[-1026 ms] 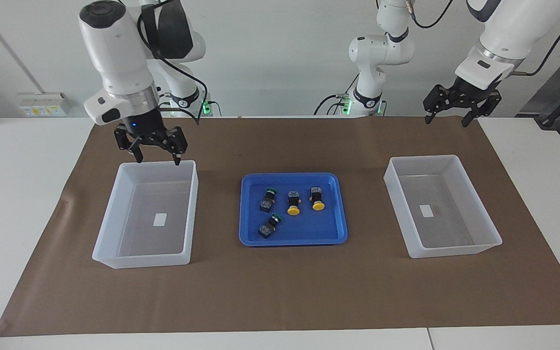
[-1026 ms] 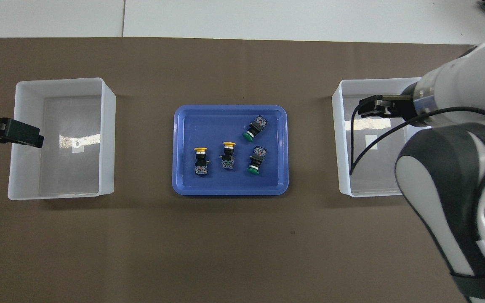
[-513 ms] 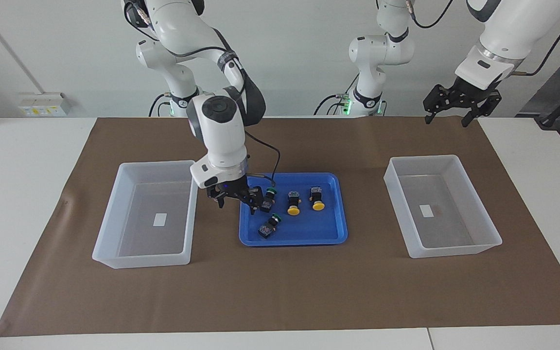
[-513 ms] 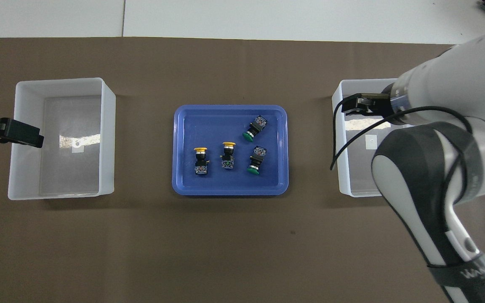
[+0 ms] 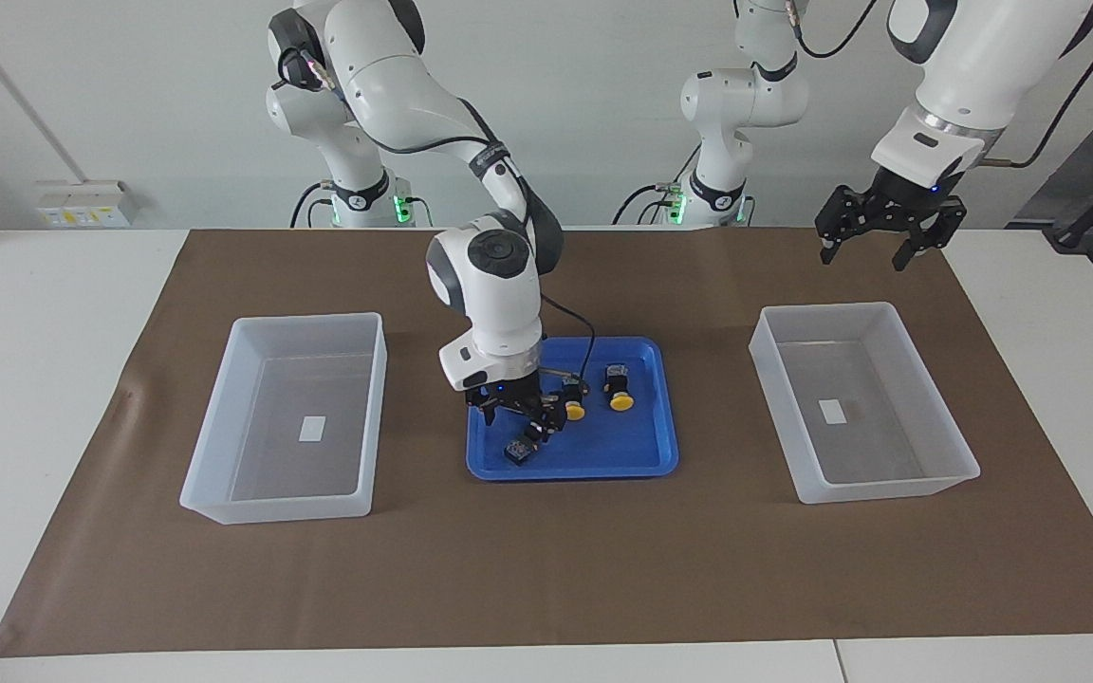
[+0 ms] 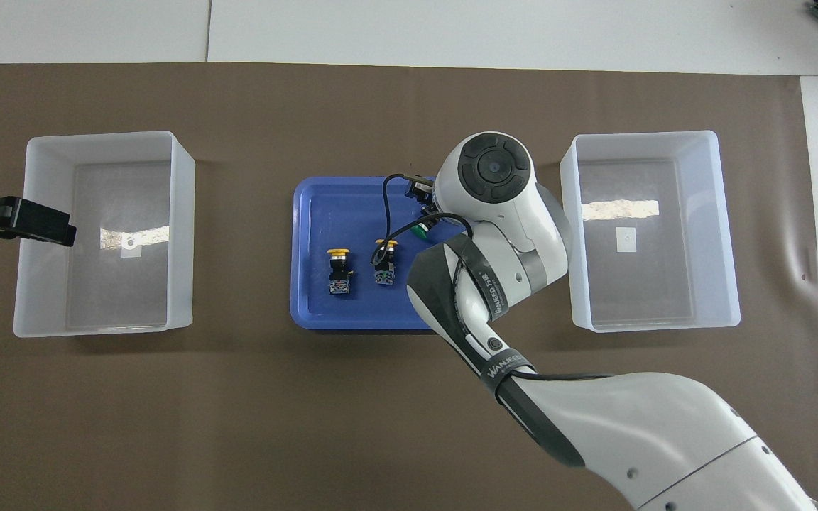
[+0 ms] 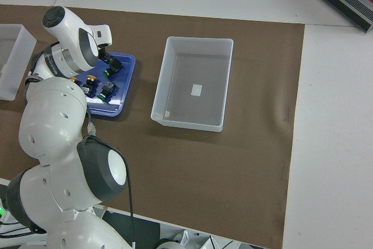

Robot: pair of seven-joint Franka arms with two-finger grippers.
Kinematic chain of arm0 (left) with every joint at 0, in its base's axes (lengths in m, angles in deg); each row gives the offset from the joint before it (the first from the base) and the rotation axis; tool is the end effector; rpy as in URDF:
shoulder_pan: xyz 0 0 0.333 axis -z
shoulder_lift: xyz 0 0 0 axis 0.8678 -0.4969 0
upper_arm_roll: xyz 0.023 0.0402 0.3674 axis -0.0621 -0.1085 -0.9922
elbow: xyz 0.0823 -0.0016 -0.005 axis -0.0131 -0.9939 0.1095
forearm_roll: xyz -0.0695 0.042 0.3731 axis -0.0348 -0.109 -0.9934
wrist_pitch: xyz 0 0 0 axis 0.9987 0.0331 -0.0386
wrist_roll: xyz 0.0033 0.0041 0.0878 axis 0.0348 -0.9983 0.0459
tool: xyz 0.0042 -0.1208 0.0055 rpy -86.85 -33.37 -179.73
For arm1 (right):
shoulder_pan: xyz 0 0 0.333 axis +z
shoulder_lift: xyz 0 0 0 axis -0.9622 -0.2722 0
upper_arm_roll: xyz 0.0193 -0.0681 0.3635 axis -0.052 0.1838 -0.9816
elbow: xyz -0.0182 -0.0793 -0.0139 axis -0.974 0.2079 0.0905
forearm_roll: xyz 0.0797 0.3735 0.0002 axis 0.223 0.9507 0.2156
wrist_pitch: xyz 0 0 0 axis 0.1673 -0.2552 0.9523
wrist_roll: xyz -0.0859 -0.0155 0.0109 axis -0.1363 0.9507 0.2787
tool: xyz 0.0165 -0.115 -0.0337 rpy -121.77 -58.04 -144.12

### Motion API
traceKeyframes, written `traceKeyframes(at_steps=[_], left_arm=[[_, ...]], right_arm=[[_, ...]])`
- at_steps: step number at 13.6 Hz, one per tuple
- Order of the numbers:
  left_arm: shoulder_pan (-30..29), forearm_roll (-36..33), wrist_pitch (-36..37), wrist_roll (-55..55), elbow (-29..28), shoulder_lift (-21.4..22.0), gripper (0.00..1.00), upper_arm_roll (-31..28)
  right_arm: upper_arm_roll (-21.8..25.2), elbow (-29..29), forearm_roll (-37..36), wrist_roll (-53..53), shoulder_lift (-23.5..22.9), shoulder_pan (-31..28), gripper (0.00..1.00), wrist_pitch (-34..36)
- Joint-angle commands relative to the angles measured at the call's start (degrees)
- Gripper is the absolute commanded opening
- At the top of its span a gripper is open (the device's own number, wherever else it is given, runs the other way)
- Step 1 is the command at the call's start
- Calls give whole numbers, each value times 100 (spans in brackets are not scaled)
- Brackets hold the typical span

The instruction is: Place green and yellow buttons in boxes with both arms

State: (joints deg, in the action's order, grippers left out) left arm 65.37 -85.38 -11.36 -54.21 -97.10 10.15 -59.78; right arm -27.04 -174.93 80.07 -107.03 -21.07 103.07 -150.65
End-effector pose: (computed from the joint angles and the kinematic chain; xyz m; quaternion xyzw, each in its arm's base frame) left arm 0.5340 -0.0649 0.6603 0.9943 -0.0955 0.0454 0.0153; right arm 0.6538 0.3437 0.3852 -0.9758 0.1996 -0.0807 0.0373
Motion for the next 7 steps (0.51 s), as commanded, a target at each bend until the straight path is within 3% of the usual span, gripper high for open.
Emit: traceKeyframes(at_steps=[1,7], left_arm=[[229,-69,-651,6,-860,493,100,-22],[1055,-69,-2047,-773,-1958,415,100,-22]], right_arm=[[-2,122,-52,-173,-245,14,100,-289],[-2,-159,-60,-112,-220,22,100,-431]])
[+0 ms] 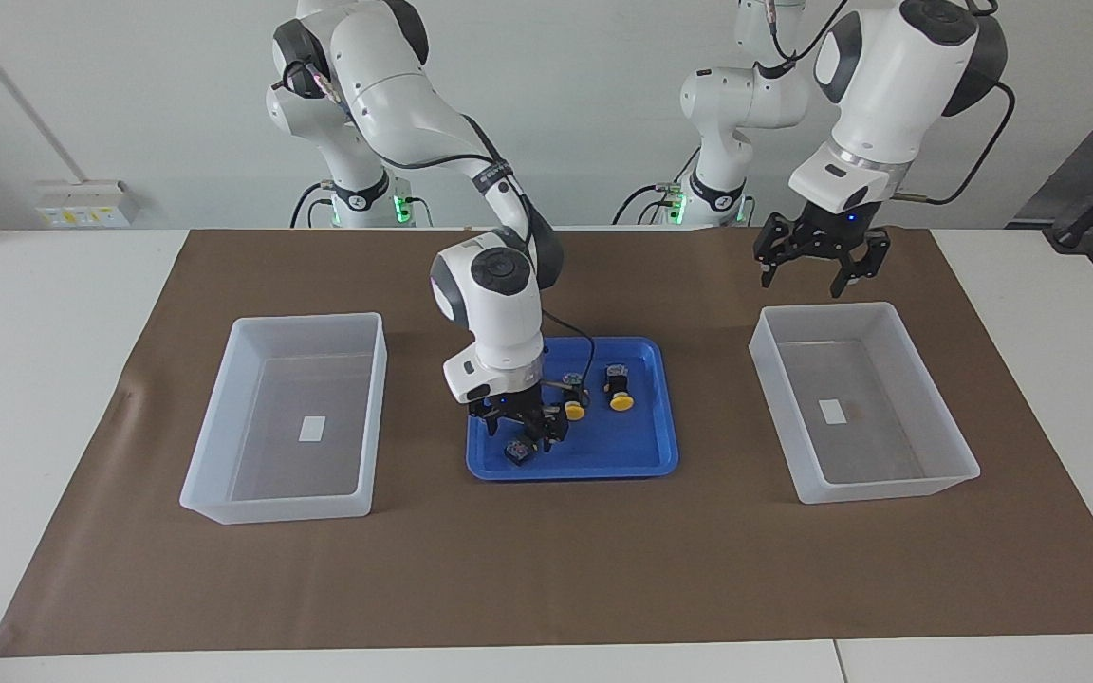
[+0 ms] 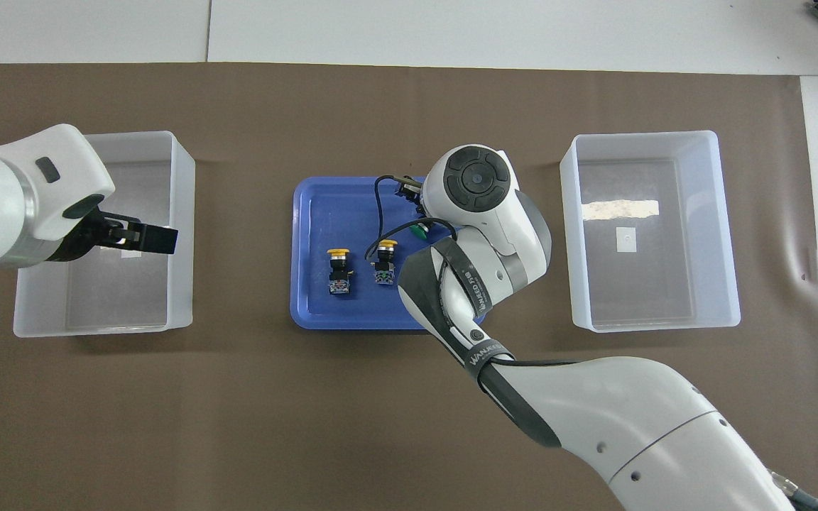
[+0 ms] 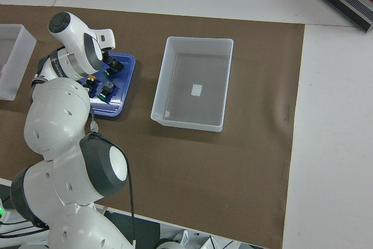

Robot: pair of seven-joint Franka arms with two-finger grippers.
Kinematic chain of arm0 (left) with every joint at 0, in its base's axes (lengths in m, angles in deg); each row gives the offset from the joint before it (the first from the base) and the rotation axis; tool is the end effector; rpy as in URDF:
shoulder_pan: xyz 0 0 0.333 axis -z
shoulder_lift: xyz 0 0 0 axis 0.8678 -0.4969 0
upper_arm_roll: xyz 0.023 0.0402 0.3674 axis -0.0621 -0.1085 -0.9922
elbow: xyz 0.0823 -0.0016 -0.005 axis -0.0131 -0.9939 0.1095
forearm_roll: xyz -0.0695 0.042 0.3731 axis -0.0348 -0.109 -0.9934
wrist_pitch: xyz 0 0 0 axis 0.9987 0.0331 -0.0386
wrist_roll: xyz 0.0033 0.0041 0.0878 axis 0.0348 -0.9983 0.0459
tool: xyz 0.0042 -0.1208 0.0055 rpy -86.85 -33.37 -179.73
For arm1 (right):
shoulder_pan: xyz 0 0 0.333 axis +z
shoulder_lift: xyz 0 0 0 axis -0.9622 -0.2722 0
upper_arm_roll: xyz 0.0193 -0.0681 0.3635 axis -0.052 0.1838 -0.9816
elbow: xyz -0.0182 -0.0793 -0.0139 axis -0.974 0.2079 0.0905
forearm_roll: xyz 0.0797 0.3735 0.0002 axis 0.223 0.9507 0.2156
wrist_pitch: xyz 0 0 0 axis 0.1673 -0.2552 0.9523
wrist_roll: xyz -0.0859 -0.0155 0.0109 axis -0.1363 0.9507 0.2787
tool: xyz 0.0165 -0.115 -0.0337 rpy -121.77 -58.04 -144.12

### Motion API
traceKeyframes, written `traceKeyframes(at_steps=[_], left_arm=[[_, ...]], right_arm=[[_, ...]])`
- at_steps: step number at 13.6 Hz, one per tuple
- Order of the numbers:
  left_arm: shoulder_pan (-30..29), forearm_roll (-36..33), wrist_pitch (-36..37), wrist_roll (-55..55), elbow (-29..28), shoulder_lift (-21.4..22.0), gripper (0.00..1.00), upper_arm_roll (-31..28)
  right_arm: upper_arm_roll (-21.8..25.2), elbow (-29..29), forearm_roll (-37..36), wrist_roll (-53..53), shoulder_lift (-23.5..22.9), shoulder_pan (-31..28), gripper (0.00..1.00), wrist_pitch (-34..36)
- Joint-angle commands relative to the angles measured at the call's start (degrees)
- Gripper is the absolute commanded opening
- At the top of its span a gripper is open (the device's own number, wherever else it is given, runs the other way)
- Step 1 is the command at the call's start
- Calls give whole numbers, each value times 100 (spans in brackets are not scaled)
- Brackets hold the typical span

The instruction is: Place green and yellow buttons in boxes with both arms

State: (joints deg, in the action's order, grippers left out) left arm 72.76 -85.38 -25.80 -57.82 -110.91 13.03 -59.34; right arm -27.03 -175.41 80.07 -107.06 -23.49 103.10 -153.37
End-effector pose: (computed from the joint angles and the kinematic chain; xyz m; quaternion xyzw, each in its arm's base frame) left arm 0.5141 -0.1349 0.5967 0.9887 -0.1286 0.0742 0.0217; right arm 0.6576 0.3464 0.3551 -0.9762 0.1986 -0.0793 0.0365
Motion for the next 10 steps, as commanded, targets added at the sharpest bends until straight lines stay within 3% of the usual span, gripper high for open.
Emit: traceKeyframes(at_steps=[1,4,6,7,8,9,10], left_arm=[[465,-69,-911,-554,-806,110,100,-66],[1019,-69,-1553,-1124,-1027,-424,100,-66],[1301,-69,-2280,-1494,-1263,-671,100,-66],[1302,-69,-2598,-1531,-1474,-663,100,-66],[1302,-69,-2819,-1540,-1563,-672,100,-66],[1310,-69,-2951,-1557,-1590,-768,100,-57],[1380,-69,-3057,-1653,-1590,-952,100,-57]], right_arm=[[-11,-155,-26,-100,23,20,99,-220],[-29,-339,1,-91,66,29,92,-335],[-37,-558,1,-47,110,29,76,-562],[-37,-638,1,-39,137,29,61,-598],[-37,-647,1,-47,154,29,15,-572],[-37,-638,10,-91,154,37,0,-537],[-37,-595,19,-144,154,64,0,-494]])
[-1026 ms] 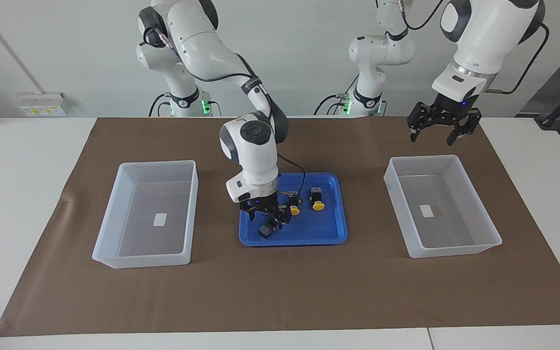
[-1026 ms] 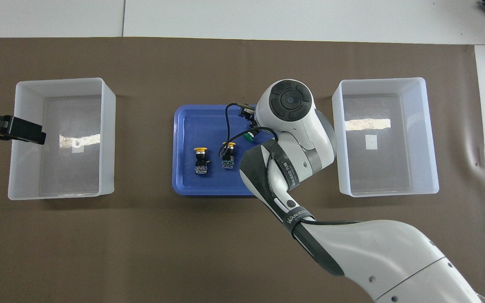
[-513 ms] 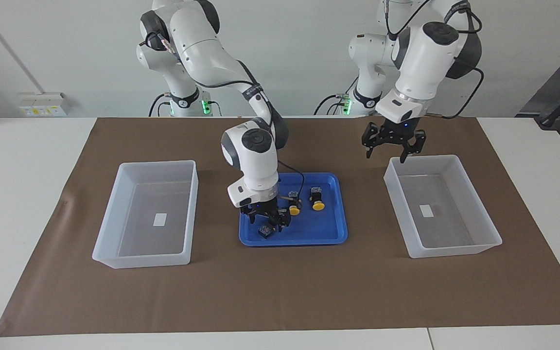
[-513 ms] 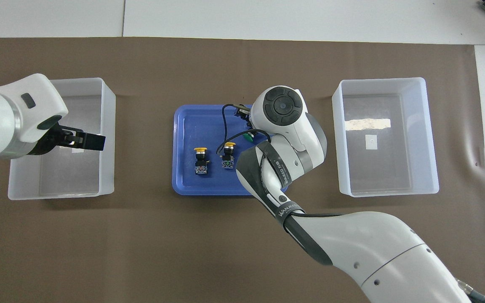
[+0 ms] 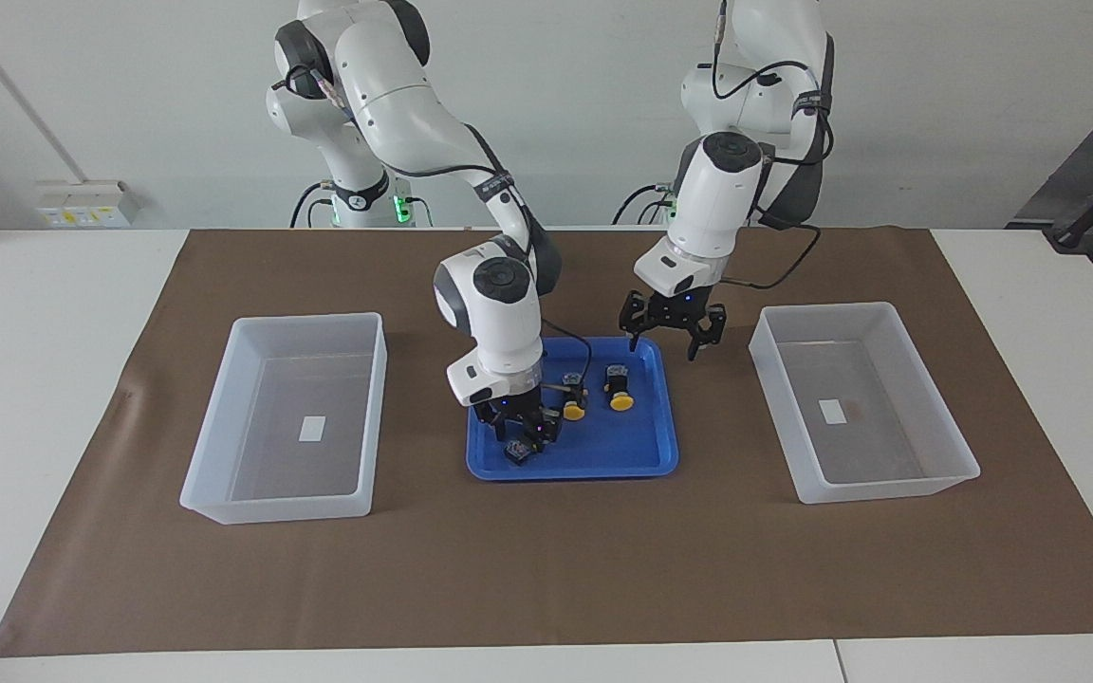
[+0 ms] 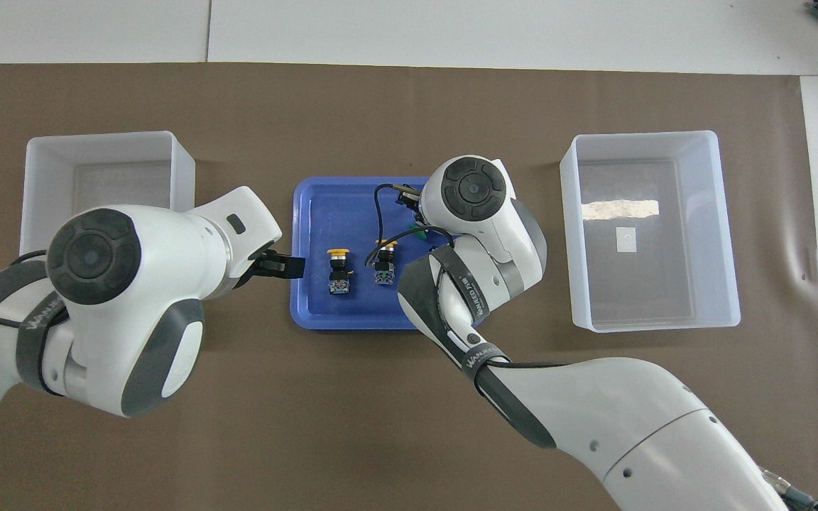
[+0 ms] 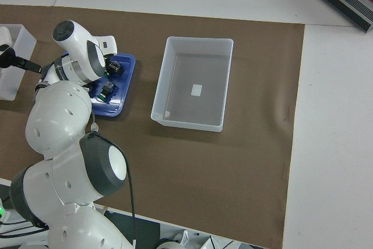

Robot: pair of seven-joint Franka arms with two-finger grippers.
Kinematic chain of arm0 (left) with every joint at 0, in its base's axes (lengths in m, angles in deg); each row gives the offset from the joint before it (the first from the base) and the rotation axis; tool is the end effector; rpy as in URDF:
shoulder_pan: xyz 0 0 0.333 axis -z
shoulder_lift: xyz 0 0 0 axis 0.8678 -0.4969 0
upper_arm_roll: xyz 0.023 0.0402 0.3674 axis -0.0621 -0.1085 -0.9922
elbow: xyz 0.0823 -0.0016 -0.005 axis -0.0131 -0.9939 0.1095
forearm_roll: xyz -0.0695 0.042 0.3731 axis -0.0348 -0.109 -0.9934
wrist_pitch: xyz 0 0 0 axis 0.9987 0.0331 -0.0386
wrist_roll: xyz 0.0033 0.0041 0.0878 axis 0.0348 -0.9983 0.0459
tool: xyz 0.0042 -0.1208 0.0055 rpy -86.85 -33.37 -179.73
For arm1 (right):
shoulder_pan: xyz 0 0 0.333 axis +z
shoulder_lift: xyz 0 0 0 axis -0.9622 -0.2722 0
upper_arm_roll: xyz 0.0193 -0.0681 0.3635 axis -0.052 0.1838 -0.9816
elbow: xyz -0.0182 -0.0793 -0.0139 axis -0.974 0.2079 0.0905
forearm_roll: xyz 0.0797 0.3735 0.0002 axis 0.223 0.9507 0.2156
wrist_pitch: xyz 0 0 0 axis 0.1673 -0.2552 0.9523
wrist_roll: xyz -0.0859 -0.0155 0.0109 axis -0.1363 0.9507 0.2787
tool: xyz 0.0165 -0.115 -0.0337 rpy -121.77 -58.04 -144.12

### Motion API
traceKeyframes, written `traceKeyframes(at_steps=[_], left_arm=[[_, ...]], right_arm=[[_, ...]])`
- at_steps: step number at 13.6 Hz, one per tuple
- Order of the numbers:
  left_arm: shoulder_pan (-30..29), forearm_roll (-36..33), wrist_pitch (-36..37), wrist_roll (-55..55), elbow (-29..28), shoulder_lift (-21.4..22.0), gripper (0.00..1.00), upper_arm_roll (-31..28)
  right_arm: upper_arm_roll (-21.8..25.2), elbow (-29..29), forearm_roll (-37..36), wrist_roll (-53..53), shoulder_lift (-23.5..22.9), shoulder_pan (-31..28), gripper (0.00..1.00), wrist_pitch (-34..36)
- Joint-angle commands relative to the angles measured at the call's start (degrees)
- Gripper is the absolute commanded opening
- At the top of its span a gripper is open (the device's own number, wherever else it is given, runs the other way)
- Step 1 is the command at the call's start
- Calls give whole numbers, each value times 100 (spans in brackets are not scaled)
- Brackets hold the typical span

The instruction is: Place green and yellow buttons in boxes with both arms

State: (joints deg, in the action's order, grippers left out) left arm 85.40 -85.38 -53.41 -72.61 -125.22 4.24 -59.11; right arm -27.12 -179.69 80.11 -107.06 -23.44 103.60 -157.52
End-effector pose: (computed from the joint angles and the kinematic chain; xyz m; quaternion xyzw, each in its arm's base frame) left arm 0.5008 -0.2579 0.4449 0.9876 -0.1057 0.1039 0.0517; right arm 0.6443 0.3478 0.3291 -0.9774 0.1929 -0.0775 0.0377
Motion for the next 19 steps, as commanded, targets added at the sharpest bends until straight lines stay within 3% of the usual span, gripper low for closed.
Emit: traceKeyframes(at_steps=[1,3,7,8,9,10,14,16,19], left_arm=[[291,-69,-515,-393,-159,-318,100,-89],[327,-69,-946,-553,-168,-680,100,-89],[529,-69,-1403,-947,-177,-1120,100,-89],[538,-60,-1466,-1044,-177,-1155,91,-89],[538,-69,-1423,-1106,-177,-1156,58,-89],[512,-69,-1388,-1098,-133,-1156,1,-89],[337,-69,-879,-1063,-28,-789,0,-133],[-74,-69,-554,-1011,191,-445,0,-168],[-541,-69,-79,-852,586,-242,0,-168]], right_arm=[[-29,-123,15,-162,158,14,0,9],[-29,-18,41,-144,429,-38,0,359],[-29,-35,252,573,1413,-363,0,1378],[-29,-70,252,916,1589,-547,0,1520],[-20,-79,252,1215,1695,-705,0,1634],[-12,-79,244,1601,1775,-898,0,1731],[-11,-166,244,3578,1863,-1873,0,1943],[-20,-770,244,4623,2073,-2383,0,1690],[-20,-1781,252,5593,2101,-2973,0,445]])
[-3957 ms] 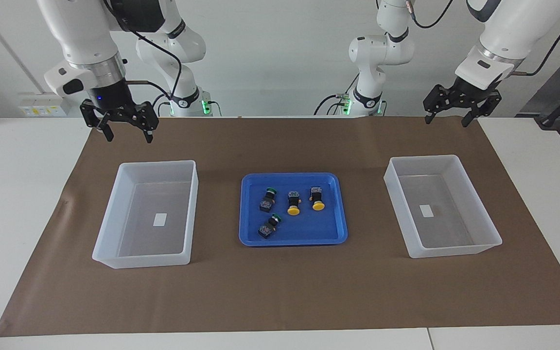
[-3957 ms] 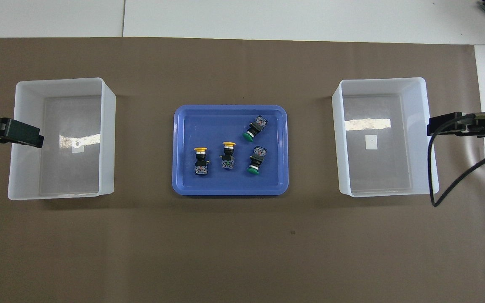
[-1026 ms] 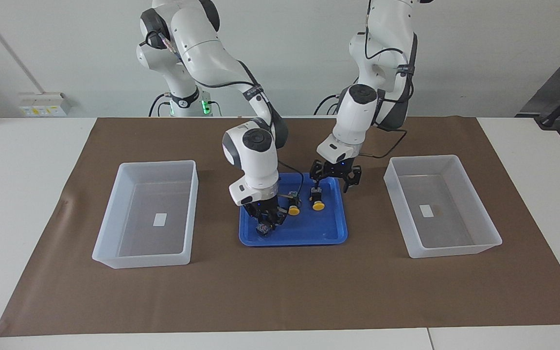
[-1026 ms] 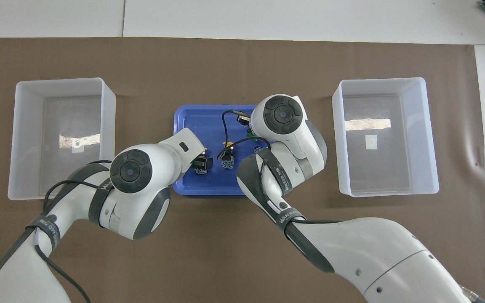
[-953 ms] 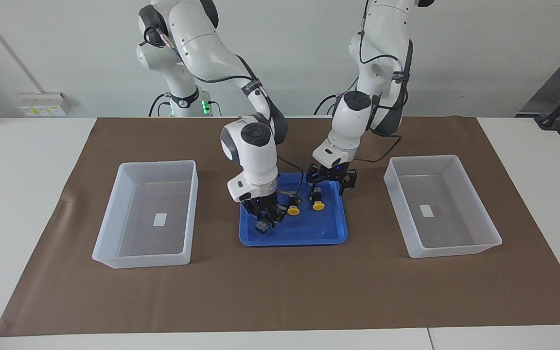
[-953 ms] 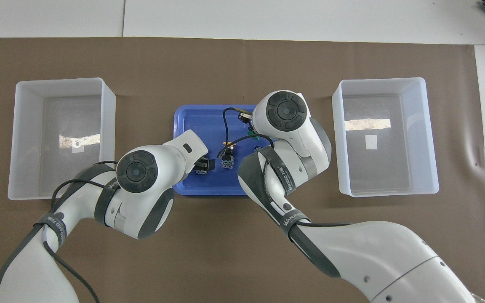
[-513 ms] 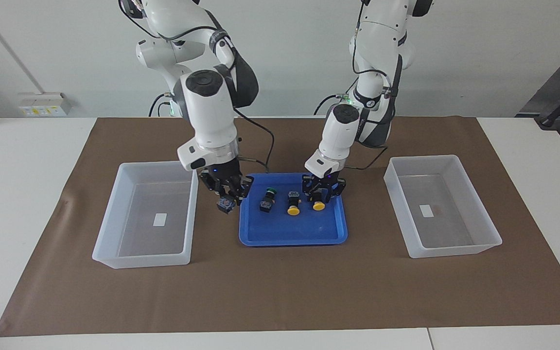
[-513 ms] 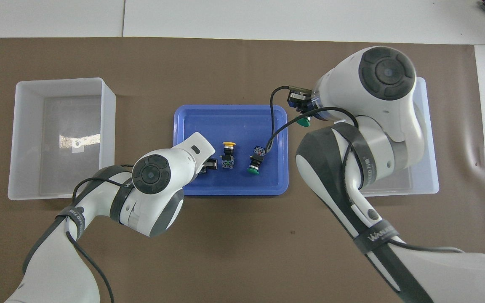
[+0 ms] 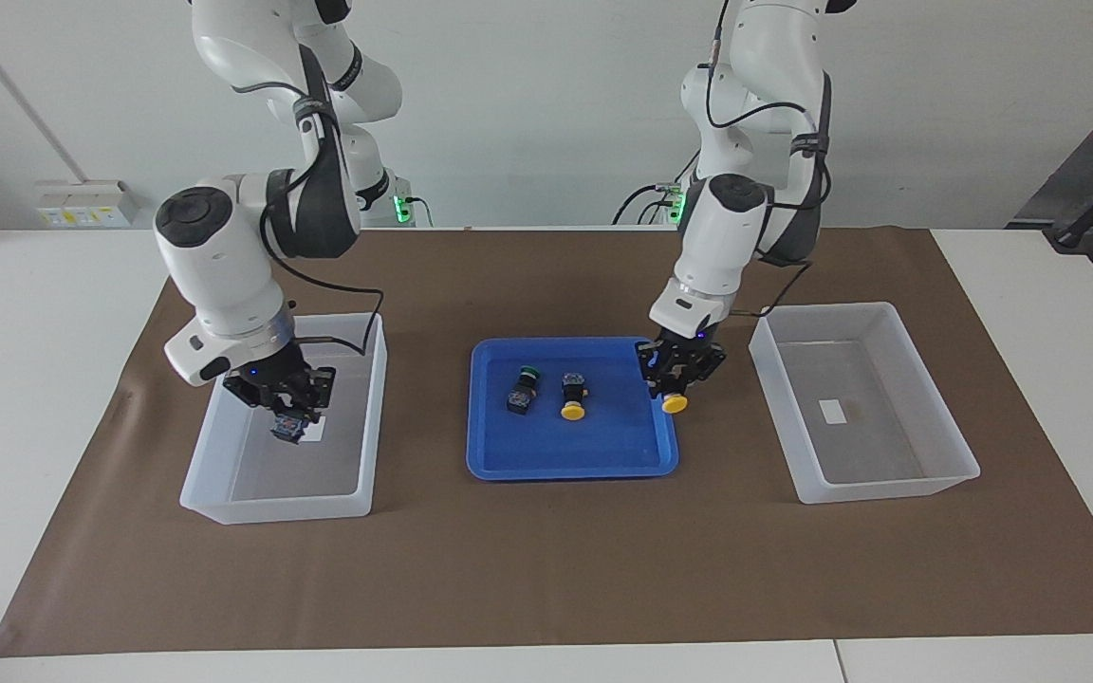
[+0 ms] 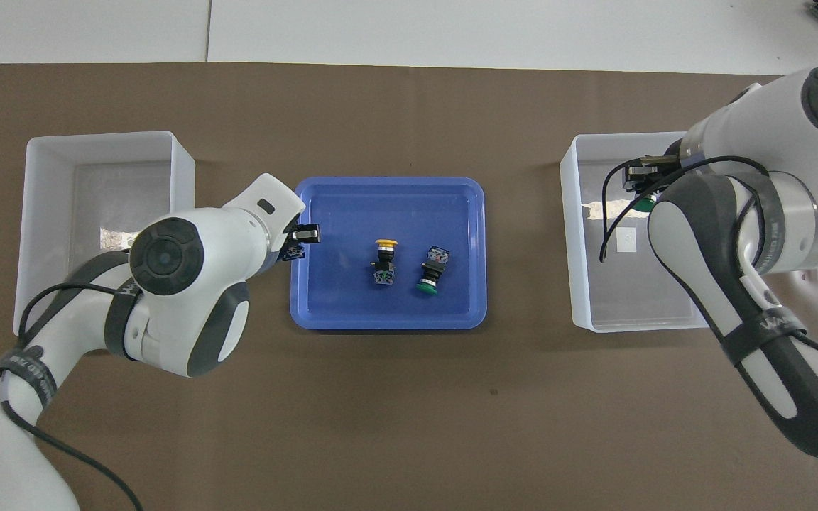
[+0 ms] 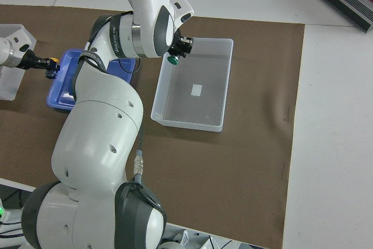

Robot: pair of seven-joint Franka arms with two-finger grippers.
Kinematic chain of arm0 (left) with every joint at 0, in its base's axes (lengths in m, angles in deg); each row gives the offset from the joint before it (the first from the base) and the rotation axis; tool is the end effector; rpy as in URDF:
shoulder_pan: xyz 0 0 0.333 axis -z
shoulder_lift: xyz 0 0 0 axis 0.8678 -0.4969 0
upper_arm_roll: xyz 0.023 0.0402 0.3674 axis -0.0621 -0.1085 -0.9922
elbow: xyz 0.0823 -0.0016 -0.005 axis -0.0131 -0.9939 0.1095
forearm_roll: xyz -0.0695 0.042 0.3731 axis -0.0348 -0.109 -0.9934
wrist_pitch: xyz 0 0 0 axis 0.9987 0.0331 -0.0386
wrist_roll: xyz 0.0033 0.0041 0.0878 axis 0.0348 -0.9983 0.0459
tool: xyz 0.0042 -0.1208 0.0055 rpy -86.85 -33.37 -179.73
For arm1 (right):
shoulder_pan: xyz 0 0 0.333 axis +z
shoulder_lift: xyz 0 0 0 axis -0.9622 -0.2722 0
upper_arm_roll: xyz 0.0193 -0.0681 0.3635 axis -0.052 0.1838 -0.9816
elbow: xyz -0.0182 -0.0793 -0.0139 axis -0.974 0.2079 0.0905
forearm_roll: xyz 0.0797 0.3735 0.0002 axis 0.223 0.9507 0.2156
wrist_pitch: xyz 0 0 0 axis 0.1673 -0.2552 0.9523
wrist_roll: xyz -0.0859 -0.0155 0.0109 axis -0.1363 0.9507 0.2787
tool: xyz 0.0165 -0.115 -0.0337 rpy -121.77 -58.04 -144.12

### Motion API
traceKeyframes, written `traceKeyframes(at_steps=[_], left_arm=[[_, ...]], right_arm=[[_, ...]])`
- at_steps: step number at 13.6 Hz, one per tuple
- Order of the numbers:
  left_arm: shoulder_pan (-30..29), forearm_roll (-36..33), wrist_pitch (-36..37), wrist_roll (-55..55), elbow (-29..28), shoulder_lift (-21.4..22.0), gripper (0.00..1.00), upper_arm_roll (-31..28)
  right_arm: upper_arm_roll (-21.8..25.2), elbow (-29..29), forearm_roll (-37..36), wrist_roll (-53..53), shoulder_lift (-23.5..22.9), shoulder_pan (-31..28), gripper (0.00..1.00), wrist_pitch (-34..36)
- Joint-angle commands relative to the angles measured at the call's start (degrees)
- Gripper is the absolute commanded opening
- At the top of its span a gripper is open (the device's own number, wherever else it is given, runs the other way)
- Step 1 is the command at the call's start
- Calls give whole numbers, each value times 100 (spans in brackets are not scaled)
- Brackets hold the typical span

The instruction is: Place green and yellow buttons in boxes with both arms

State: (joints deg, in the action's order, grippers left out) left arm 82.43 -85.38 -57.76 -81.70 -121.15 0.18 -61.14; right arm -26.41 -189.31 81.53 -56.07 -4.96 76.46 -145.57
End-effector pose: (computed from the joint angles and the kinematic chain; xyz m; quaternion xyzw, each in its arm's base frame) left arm 0.5517 -0.2255 0.4458 0.9880 0.0165 0.1372 0.0686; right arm 0.6502 0.0053 0.4535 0.9983 -0.0038 0.0568 0.0111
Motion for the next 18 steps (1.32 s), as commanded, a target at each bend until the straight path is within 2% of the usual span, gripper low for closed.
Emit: traceKeyframes(at_steps=[1,3,6,7,10,11,14,16,18], left_arm=[[-402,-77,488,66,363,164,0,26],[-806,-86,542,310,698,147,0,34],[-1333,-86,472,977,823,129,0,34],[-1614,-86,472,1441,788,146,0,34],[-2335,-69,463,2902,647,155,0,52],[-2450,-69,437,3070,568,155,0,52],[-2670,-16,296,3737,453,68,0,61],[-2733,10,182,4020,462,-125,0,61],[-2733,124,68,4231,497,-388,0,69]], right_arm=[[-91,-926,110,540,174,-296,0,-1042],[-91,-944,110,514,-80,-296,0,-1289],[-91,-1032,110,488,-283,-314,0,-1580],[-91,-1032,110,487,-405,-340,21,-1729],[-91,-1041,110,470,-451,-358,96,-1801],[-91,-1015,110,470,-416,-340,100,-1757],[-99,-866,110,313,22,-174,100,-1241],[-99,-542,110,-371,269,133,100,-503],[-99,-190,110,-1073,305,502,100,-97]])
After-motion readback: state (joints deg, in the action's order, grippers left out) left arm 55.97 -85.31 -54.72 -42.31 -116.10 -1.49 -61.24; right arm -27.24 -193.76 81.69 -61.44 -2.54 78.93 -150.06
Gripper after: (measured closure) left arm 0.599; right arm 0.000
